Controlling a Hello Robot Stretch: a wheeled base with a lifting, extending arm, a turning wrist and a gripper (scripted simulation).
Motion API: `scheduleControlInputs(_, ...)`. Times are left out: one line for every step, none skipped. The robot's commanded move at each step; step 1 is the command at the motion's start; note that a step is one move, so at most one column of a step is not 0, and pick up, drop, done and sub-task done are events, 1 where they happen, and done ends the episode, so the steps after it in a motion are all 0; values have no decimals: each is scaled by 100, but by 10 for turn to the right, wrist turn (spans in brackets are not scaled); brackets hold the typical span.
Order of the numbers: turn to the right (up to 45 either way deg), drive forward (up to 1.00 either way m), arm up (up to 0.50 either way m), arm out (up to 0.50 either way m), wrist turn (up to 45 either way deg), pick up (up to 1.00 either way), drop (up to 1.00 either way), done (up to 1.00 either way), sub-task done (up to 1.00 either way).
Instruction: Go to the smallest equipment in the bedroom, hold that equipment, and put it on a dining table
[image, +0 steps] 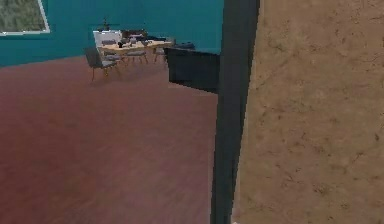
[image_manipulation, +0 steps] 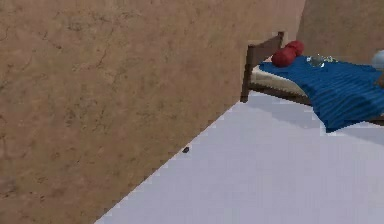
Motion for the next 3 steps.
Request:
scheduleControlInputs(0, 25, 0, 0, 0, 0, 0, 0, 0)
scheduleControlInputs(-300, 0, 0, 0, 0, 0, 0, 0, 0)
scheduleControlInputs(0, 75, 0, 0, 0, 0, 0, 0, 0)
